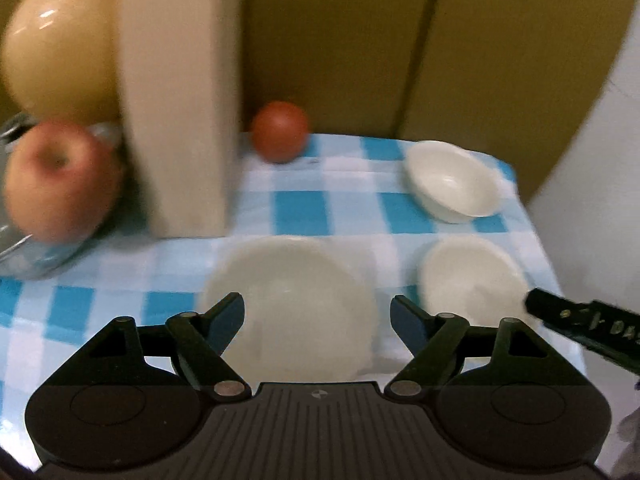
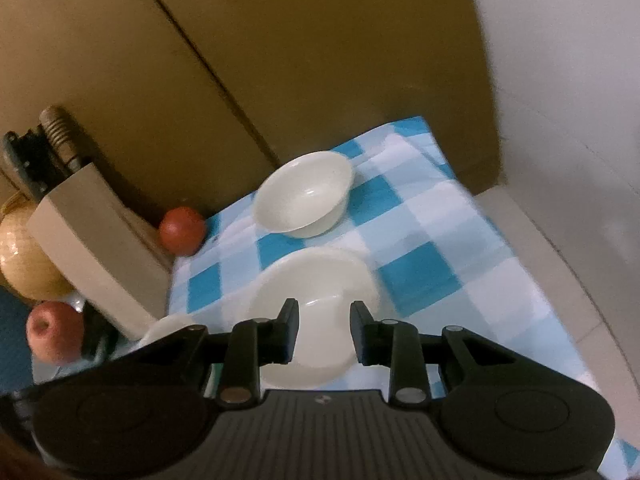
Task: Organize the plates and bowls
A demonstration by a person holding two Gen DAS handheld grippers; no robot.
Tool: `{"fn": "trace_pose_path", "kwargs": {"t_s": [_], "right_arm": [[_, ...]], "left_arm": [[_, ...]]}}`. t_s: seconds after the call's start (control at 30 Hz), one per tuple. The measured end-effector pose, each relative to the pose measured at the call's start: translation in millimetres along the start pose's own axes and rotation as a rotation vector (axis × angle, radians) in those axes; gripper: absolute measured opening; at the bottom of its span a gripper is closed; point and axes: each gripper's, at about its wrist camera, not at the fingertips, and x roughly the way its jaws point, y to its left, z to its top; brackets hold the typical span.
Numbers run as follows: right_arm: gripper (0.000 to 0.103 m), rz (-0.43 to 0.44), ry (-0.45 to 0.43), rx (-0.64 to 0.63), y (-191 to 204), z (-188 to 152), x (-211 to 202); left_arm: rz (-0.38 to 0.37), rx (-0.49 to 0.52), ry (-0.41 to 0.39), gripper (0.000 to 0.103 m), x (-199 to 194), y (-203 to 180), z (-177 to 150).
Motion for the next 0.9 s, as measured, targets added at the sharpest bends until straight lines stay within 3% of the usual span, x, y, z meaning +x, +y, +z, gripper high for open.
{"fn": "trace_pose_path", "kwargs": {"t_s": [0.3,0.5,0.7,0.9], "right_arm": [[0.027,-0.015,0.047,0.071,-29.1,4.4,12.8],[0.028,-0.011,0.074,0.067,-28.3,2.3,23.1],[0.027,-0.01,0.094,0.091,-31.9,1.0,28.7],[0.027,0.001,0.1,0.107,-32.4,0.6,29.5]], "left_arm": [[-0.052,0.082,0.024,0.085,27.6,-49.6,6.5],[-0.083,0.079,0.056,0.083,42.2,-55.1,6.5],[-0.09,0.096,0.044,0.077,42.8,-59.1,8.9],[-0.129,0.074,0.003,0.081,33.8,-47.0,21.3]]}}
